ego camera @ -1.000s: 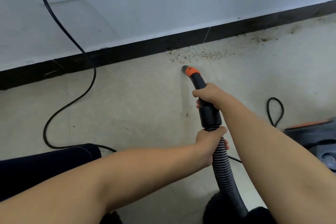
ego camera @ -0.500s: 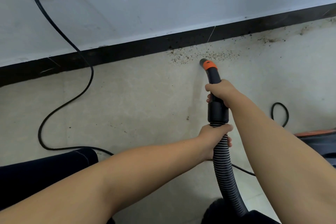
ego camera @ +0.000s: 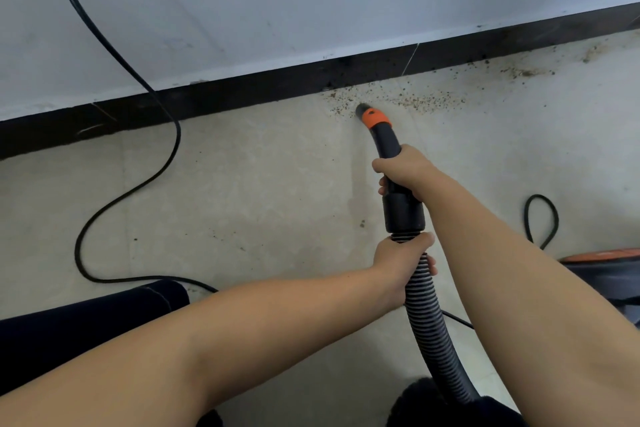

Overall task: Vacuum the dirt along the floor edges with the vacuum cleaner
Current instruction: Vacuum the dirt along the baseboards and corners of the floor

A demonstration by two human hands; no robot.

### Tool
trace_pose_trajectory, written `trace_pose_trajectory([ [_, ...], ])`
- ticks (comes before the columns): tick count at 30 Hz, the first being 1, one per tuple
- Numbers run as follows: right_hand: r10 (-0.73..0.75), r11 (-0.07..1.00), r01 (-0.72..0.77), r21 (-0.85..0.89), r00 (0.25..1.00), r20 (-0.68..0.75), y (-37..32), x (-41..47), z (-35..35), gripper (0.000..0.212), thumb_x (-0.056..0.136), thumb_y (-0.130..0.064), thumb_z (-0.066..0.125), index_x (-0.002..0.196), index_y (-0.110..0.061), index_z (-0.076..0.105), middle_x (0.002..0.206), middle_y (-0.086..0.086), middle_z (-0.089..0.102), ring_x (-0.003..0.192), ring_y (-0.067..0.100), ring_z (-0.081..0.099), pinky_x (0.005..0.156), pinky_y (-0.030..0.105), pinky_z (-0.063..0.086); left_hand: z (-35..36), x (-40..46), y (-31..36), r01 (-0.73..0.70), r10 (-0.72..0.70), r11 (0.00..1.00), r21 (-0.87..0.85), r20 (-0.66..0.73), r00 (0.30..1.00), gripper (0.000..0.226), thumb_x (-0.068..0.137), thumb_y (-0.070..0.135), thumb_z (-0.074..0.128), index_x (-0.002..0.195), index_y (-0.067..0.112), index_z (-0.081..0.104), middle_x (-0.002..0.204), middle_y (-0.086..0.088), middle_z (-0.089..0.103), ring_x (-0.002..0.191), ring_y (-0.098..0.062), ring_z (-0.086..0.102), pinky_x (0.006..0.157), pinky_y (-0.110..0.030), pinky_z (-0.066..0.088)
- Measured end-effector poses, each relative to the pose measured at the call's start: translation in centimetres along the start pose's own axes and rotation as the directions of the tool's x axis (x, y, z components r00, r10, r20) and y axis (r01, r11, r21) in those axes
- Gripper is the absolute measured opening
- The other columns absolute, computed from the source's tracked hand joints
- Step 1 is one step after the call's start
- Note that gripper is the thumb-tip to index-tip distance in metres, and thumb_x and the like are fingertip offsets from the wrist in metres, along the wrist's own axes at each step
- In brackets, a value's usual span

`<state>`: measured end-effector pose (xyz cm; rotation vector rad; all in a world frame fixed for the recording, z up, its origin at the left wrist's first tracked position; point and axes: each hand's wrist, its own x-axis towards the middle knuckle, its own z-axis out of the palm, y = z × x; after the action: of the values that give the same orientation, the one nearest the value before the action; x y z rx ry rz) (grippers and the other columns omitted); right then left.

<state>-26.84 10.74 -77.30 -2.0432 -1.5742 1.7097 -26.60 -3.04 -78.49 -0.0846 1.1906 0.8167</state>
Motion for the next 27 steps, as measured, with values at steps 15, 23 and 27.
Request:
trace_pose_trajectory([
  [15, -0.008, 0.999, 0.008, 0.052, 1.000, -0.003, -0.7, 0.6, 1.3, 0.024, 0.084, -0.010, 0.057, 0.105, -0.008, 0.045, 0.068, 0.010, 0.057, 0.044, 0.018, 0.057, 0.045, 0.023, 0.048, -1.3, 0.2, 0.7, -0.036, 0.035, 0.999, -0.010, -0.042, 0.999, 0.024, 0.087, 0.019, 0.067, 0.106, 0.006, 0.061, 0.069, -0.005, 0.064, 0.065, -0.020, 0.061, 0.071, -0.032, 0.053],
  [23, 0.037, 0.991, -0.022, 0.134, 0.993, -0.109, -0.3, 2.9, -3.0, 0.026, 0.084, -0.008, 0.058, 0.108, -0.007, 0.046, 0.067, 0.010, 0.057, 0.041, 0.017, 0.058, 0.043, 0.022, 0.048, 1.3, 2.3, 2.6, -0.021, 0.021, 0.995, 0.096, -0.002, 1.000, 0.019, 0.086, 0.019, 0.069, 0.093, 0.007, 0.056, 0.066, -0.006, 0.060, 0.051, -0.015, 0.057, 0.055, -0.024, 0.049],
  [27, 0.013, 0.993, -0.002, 0.118, 0.996, -0.087, -0.9, 3.2, -2.5, 0.025, 0.084, -0.008, 0.057, 0.106, -0.007, 0.046, 0.066, 0.009, 0.056, 0.040, 0.017, 0.057, 0.040, 0.020, 0.048, 1.1, 2.6, 3.0, -0.029, 0.032, 0.996, 0.082, -0.025, 0.999, 0.018, 0.086, 0.019, 0.068, 0.094, 0.007, 0.057, 0.064, -0.006, 0.060, 0.050, -0.015, 0.056, 0.054, -0.023, 0.048],
])
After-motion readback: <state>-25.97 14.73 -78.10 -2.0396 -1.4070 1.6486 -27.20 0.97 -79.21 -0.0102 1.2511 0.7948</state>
